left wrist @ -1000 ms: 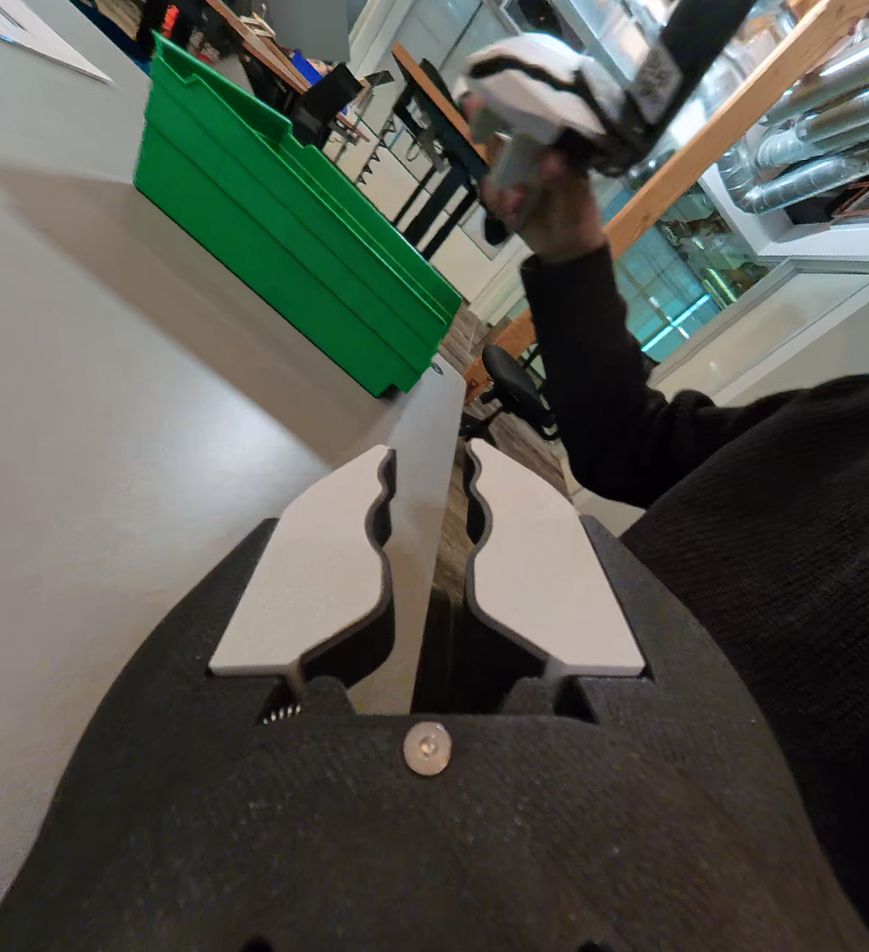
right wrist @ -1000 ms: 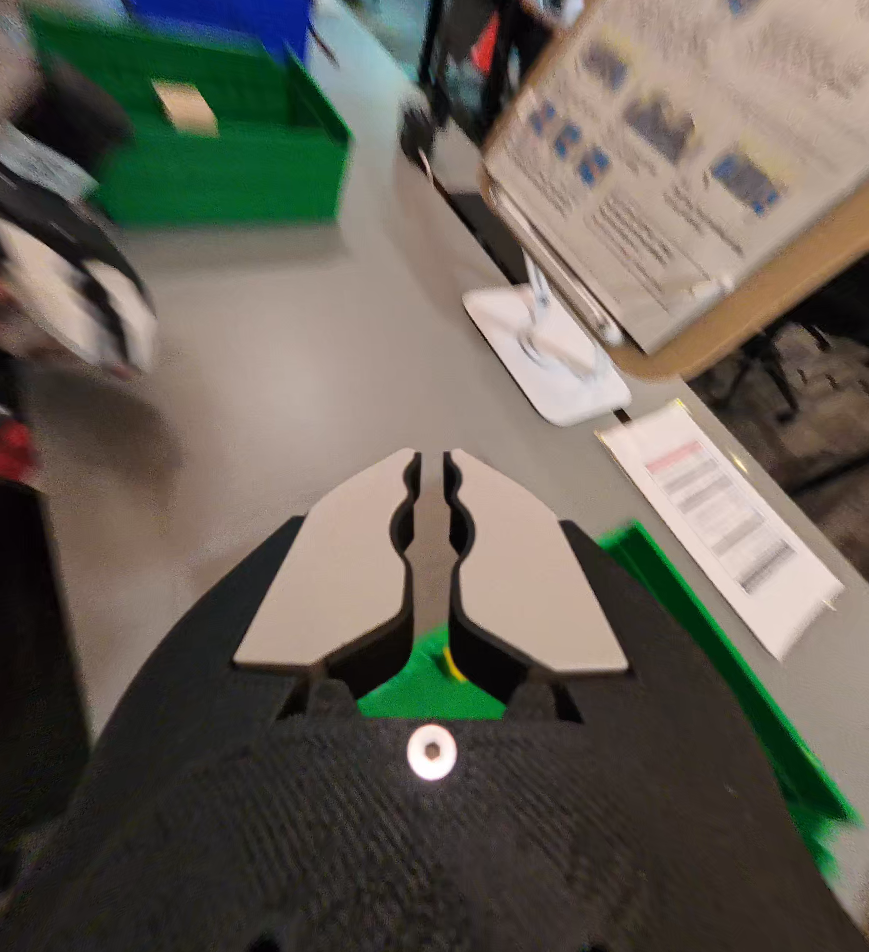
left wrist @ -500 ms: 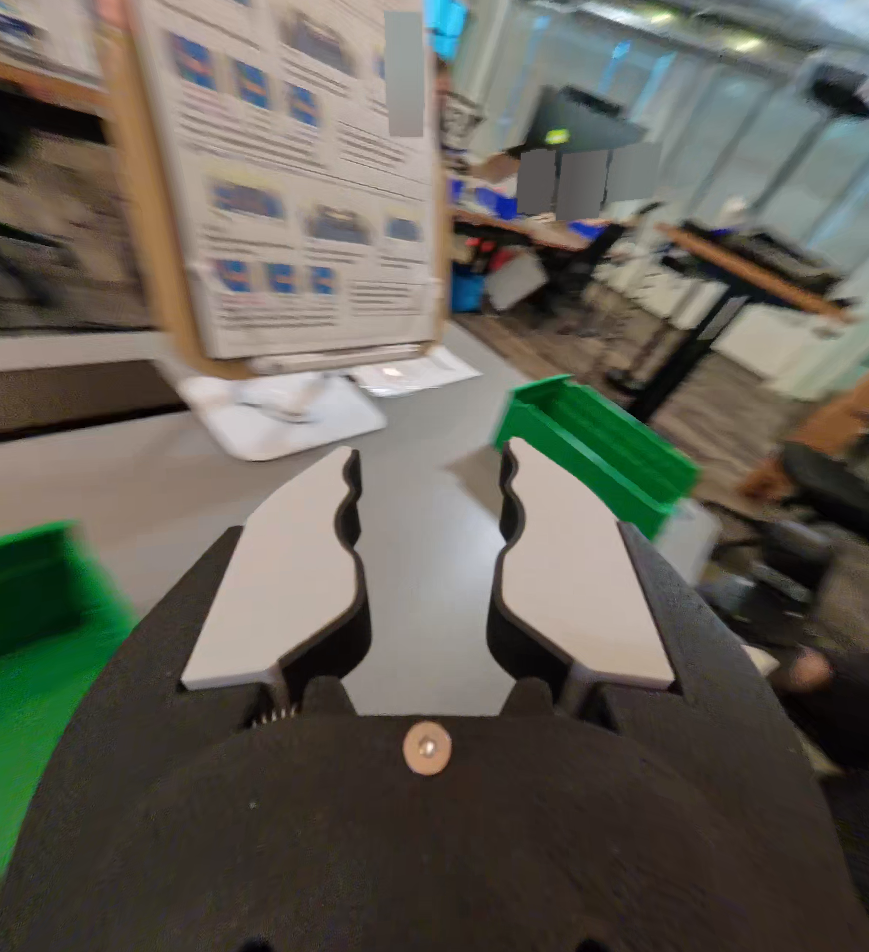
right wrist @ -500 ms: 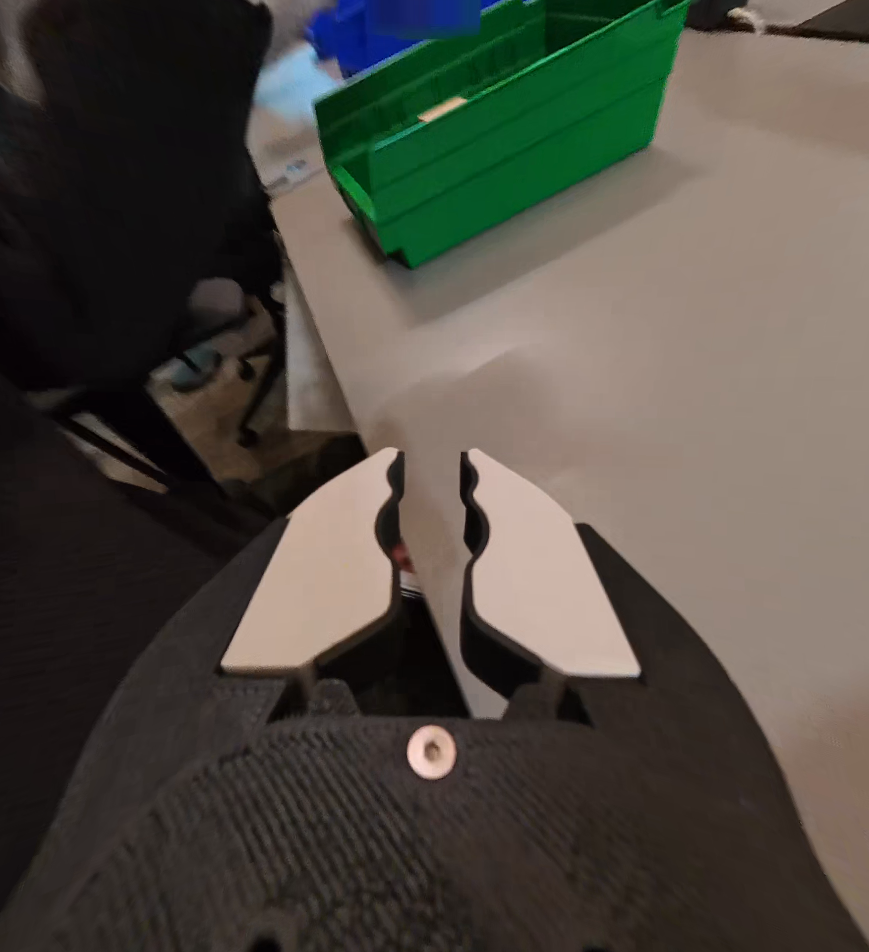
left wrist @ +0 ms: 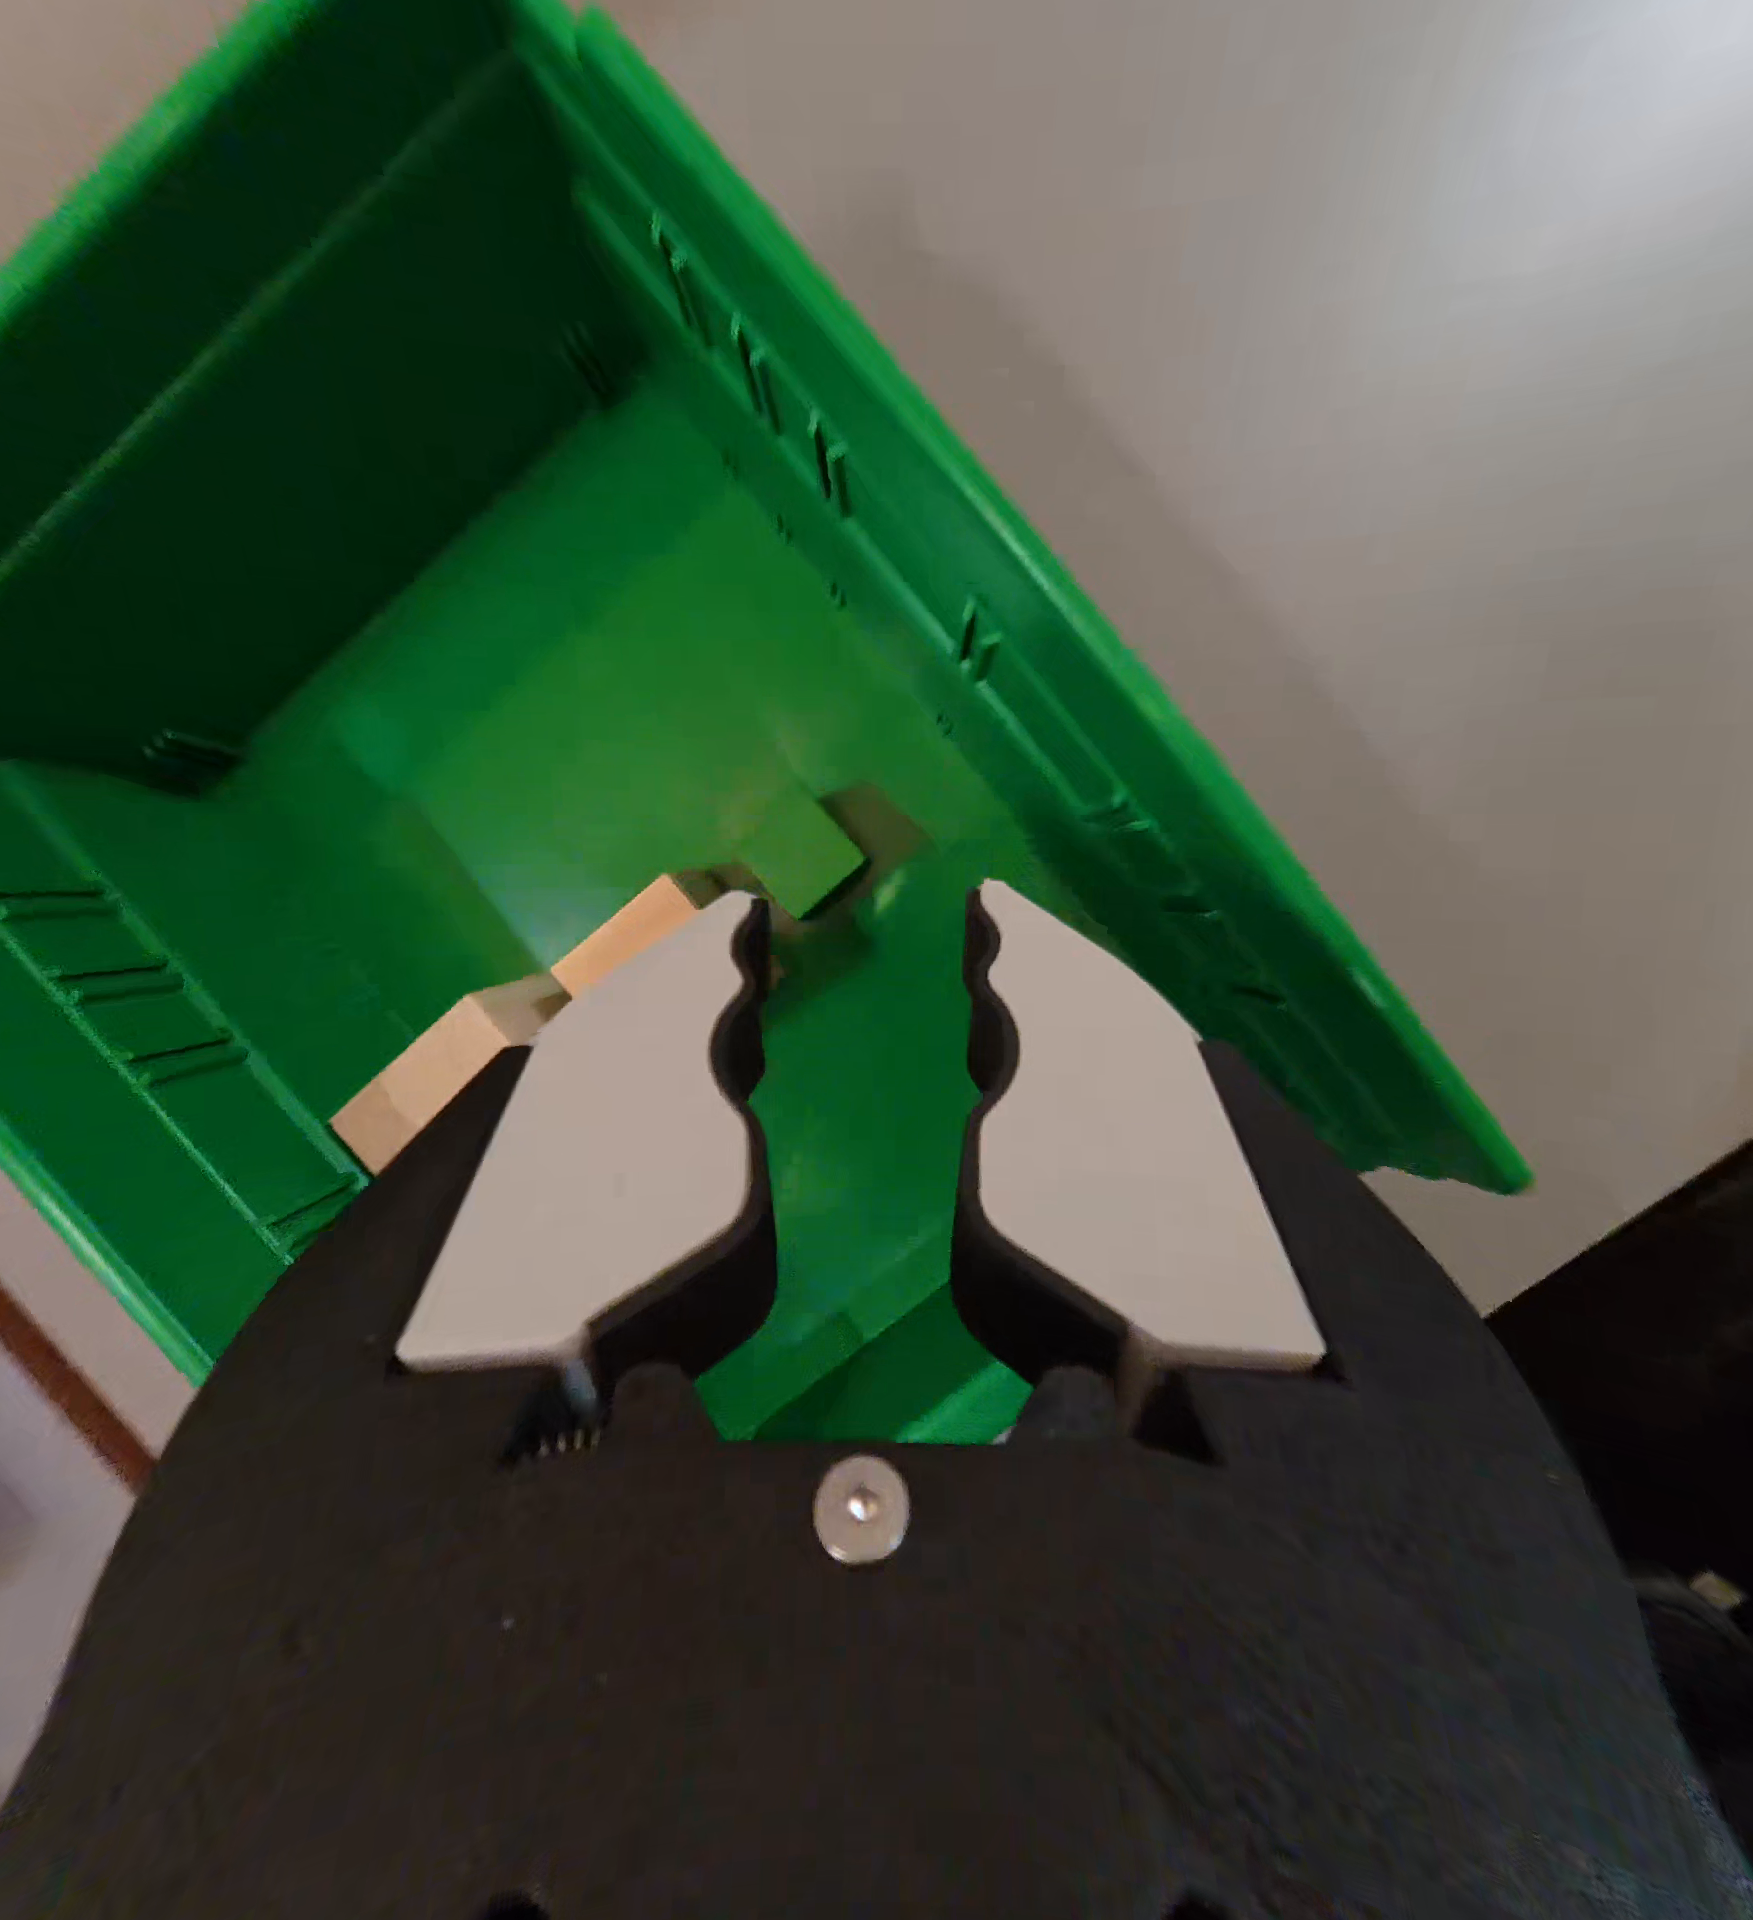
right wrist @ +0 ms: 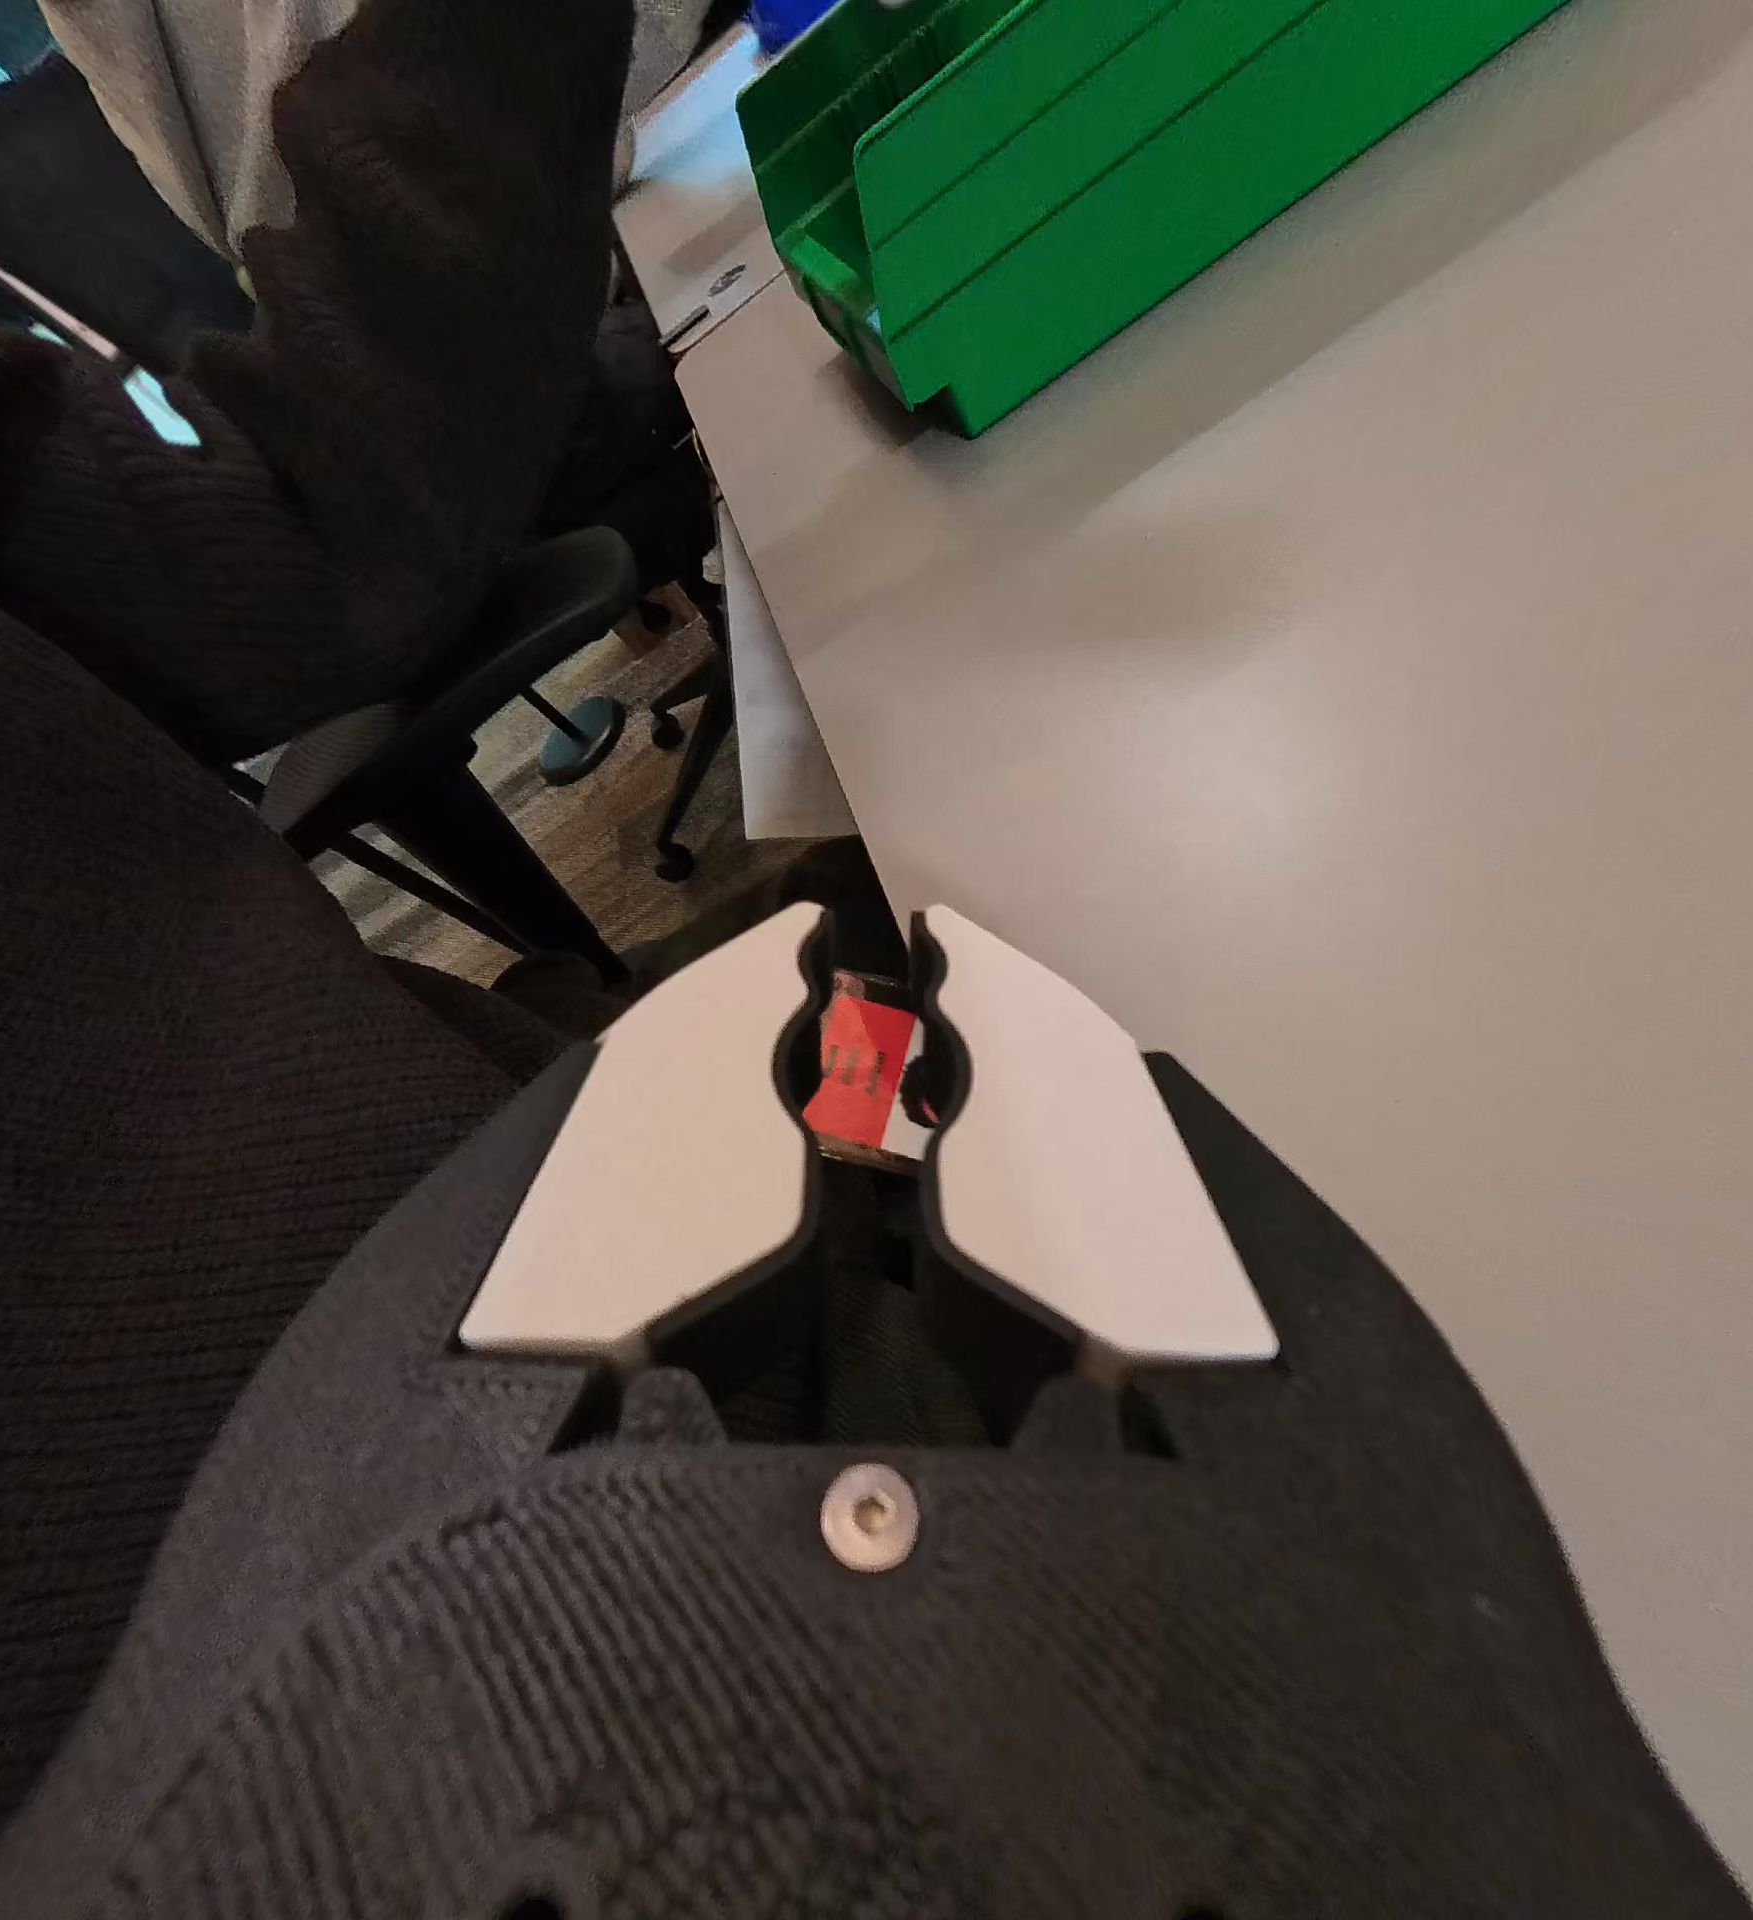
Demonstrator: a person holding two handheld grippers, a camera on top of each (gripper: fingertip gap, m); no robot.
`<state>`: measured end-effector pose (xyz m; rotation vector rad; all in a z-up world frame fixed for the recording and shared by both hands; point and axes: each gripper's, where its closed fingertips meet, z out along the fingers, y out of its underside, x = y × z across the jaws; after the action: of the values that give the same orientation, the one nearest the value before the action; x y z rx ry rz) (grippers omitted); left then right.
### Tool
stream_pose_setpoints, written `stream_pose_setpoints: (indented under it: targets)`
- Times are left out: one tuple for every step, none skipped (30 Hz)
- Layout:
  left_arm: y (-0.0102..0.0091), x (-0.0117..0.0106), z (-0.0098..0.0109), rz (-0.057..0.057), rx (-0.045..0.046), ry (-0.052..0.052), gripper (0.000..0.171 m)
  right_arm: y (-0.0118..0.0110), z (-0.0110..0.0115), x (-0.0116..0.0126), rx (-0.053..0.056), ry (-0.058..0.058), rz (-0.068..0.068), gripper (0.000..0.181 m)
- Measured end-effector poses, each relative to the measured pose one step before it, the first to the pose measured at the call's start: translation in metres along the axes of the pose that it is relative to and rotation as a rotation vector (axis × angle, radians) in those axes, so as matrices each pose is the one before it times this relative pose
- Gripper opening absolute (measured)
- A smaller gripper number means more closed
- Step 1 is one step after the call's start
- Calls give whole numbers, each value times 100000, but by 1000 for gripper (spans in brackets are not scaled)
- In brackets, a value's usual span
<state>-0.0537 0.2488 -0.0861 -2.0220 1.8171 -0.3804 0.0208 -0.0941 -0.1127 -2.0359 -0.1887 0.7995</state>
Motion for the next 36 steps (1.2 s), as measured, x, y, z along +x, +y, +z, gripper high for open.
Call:
stream_pose_setpoints:
  targets:
    - [140, -62, 578, 2837, -4132, -711, 40, 66, -7, -7, -433, 481, -1067, 14]
    - [216, -100, 668, 4804, -5657, -1053, 43, 115, 1, -62, -430, -190, -401, 14]
    - [632, -77, 587, 8107, -7860, -570, 45, 228, -9, -150, -575, -979, -159, 14]
    - [925, -391, 357, 7802, -8565, -1658, 45, 405, -6, -119, -1391, -936, -548, 14]
    - [797, -684, 200, 5066, -7324, -2451, 46, 475, 10, 52, -2428, 79, -962, 14]
    - [601, -369, 98, 4571, -5906, -508, 50, 399, 38, 151, -2460, 756, -1519, 14]
    - [345, -93, -34, 6274, -3328, 30, 53, 275, 62, 189, -1957, 907, -1878, 13]
    - [-118, -270, -24, 8071, -200, -2893, 56, 184, 96, 143, -1758, 604, -1500, 13]
    - [-450, -211, 18, 9414, 2045, -3800, 55, 94, 110, 23, -1265, -154, -932, 13]
    - [-638, -143, 89, 8627, 3256, -3452, 55, 18, 123, -92, -557, -856, -465, 13]
    - [-531, -101, 237, 5150, 2101, -2089, 54, 20, 115, -140, -369, -1133, 30, 13]
    - [-311, 134, 350, 1394, 224, 894, 54, 40, 109, -143, -419, -1096, 157, 13]
    - [-276, 132, 390, -922, -157, 1984, 54, 67, 72, -98, -345, -674, 3, 13]
    - [-347, 57, 374, -1096, 701, 1599, 55, 52, 38, -7, -256, -87, -127, 13]
    - [-271, 127, 365, -584, 634, 2090, 53, 23, -4, 52, -120, 288, -147, 13]
    - [-90, 135, 361, -836, -427, 2445, 52, -3, -28, 93, 84, 311, -30, 13]
    - [78, 85, 378, -774, -1427, 2238, 51, -43, -46, 112, 287, 116, 241, 13]
    - [167, 123, 346, -502, -1700, 2202, 50, -71, -71, 71, 531, -154, 562, 13]
    - [166, -5, 337, -351, -1600, 1203, 51, -94, -88, 48, 744, -390, 819, 13]
    - [137, -75, 313, -192, -1264, 497, 50, -126, -101, 43, 900, -496, 954, 13]
    - [89, -28, 264, -105, -852, 640, 49, -134, -114, 20, 976, -532, 1006, 12]
    - [-11, -14, 218, -181, -173, 646, 48, -162, -107, 28, 1055, -470, 992, 12]
    - [-82, -20, 172, -181, 289, 335, 46, -169, -120, 34, 1119, -341, 938, 12]
    - [-126, -18, 116, -107, 691, 217, 44, -159, -102, 34, 1038, -309, 899, 12]
    - [-45, -10, 86, -214, 238, 212, 42, -119, -87, 46, 803, -324, 909, 12]
    - [71, -139, 63, -265, -412, -709, 36, -89, -75, 37, 639, -287, 851, 12]
    - [193, -145, 13, 426, -973, -951, 30, -60, -69, 46, 485, -209, 716, 12]
    - [181, 29, -102, 1175, -551, 44, 29, -36, -47, 29, 336, -137, 559, 11]
    - [57, -133, -209, 534, 515, -1148, 29, -40, -50, 27, 308, -40, 354, 11]
    - [-70, -315, -398, -9, 1695, -2193, 29, -50, -43, 2, 294, 17, 129, 11]
    - [-184, -416, -662, -614, 3024, -2754, 29, -50, -36, -39, 309, -22, -59, 11]
    - [-300, -534, -954, -1425, 4303, -3056, 29, -55, -34, -49, 302, -43, -127, 11]
    - [-462, -632, -1253, -2554, 5718, -3288, 29, -53, -35, -48, 286, -29, -112, 11]
    - [-628, -735, -1521, -3625, 6839, -3503, 29, -36, -7, -62, 201, -137, -63, 11]
    - [-806, -756, -1690, -4107, 7896, -3443, 29, -31, 4, -60, 128, -203, -9, 11]
    - [-1014, -650, -1755, -4158, 8860, -3158, 29, -26, 13, -52, 102, -195, 21, 11]
